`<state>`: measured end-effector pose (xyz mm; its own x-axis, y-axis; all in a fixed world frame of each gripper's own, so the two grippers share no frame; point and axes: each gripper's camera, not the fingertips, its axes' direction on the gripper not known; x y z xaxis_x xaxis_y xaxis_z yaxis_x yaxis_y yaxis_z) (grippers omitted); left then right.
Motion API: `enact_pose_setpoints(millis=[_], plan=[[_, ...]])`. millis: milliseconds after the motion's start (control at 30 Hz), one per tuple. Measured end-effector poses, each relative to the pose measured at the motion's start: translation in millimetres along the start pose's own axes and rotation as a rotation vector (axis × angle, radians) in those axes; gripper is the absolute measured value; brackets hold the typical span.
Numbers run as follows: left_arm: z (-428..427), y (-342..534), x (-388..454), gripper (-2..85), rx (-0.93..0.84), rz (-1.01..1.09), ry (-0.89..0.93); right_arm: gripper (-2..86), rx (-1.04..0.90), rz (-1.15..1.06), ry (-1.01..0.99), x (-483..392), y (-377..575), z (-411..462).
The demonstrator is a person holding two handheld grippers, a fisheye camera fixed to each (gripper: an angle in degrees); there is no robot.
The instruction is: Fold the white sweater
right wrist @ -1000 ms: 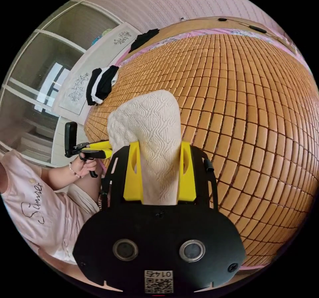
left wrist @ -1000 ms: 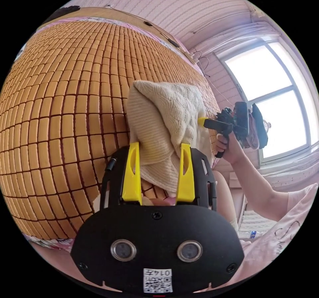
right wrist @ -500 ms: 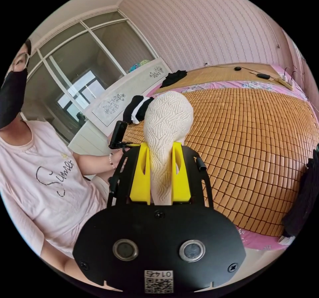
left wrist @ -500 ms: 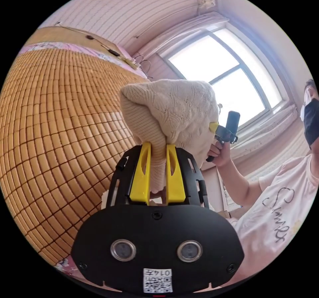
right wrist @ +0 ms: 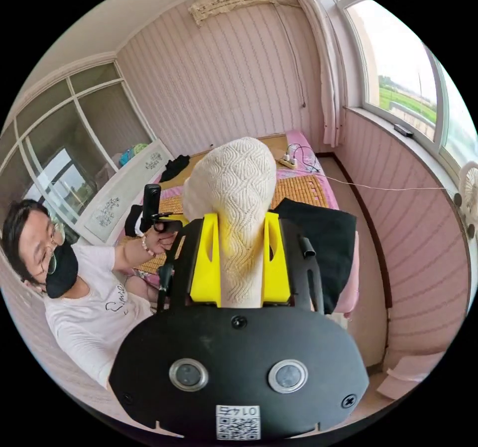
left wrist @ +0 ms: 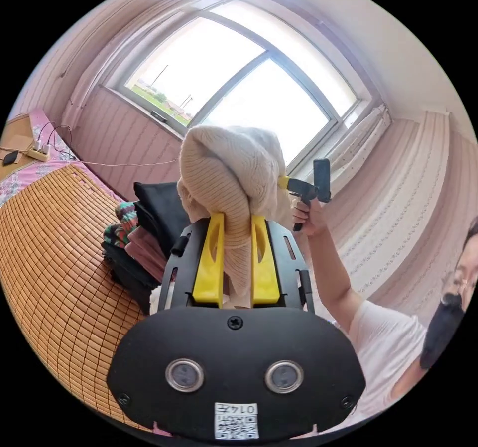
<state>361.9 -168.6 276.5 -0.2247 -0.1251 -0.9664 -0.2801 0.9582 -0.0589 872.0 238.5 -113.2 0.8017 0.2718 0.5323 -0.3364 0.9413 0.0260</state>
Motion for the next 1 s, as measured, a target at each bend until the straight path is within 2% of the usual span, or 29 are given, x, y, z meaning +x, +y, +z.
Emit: enact_pose_setpoints(millis=[100,133,167,200,267,400,500,667,767,833,900,1000], plan=[[81,-15,-36,6.0,-0.119,-0.113,-0.235,14.8,-0.111,0.255,0.124,79,1,70],[107,-9,-56,5.2,-0.184,-0.189,-0.241,15.0,-0.16,0.299,0.129,92,7,91],[113,-6,-63,5.0,-0.175,-0.224,-0.216,15.8,-0.268,0.344,0.164,109,20,132],[115,-1,-73,4.8,-0.122,-0.263,-0.165,16.3,-0.296,0.332,0.207,113,32,158],[119,0,-72,4.4,-0.129,-0.219,-0.141,16.2,-0.18,0.319,0.226,108,43,162],[117,4,-35,4.7,-0.148,-0.047,-0.275,14.2,-0.059,0.317,0.148,104,64,164],[104,9,-17,5.0,-0.14,-0.032,-0.275,13.8,0.033,0.321,0.121,94,81,160],[22,35,19,4.7,-0.059,0.068,-0.325,14.8,0.145,0.249,0.236,48,113,150],[-60,85,45,3.5,-0.024,0.184,-0.445,15.0,0.213,0.155,0.288,-5,141,151],[-132,147,67,1.8,-0.008,0.255,-0.604,14.7,0.249,0.081,0.329,-50,166,165],[-187,200,79,0.5,-0.001,0.213,-0.737,14.1,0.227,-0.024,0.292,-115,202,205],[-277,288,98,-0.5,0.022,0.015,-0.878,13.3,0.136,-0.148,0.15,-195,243,280]])
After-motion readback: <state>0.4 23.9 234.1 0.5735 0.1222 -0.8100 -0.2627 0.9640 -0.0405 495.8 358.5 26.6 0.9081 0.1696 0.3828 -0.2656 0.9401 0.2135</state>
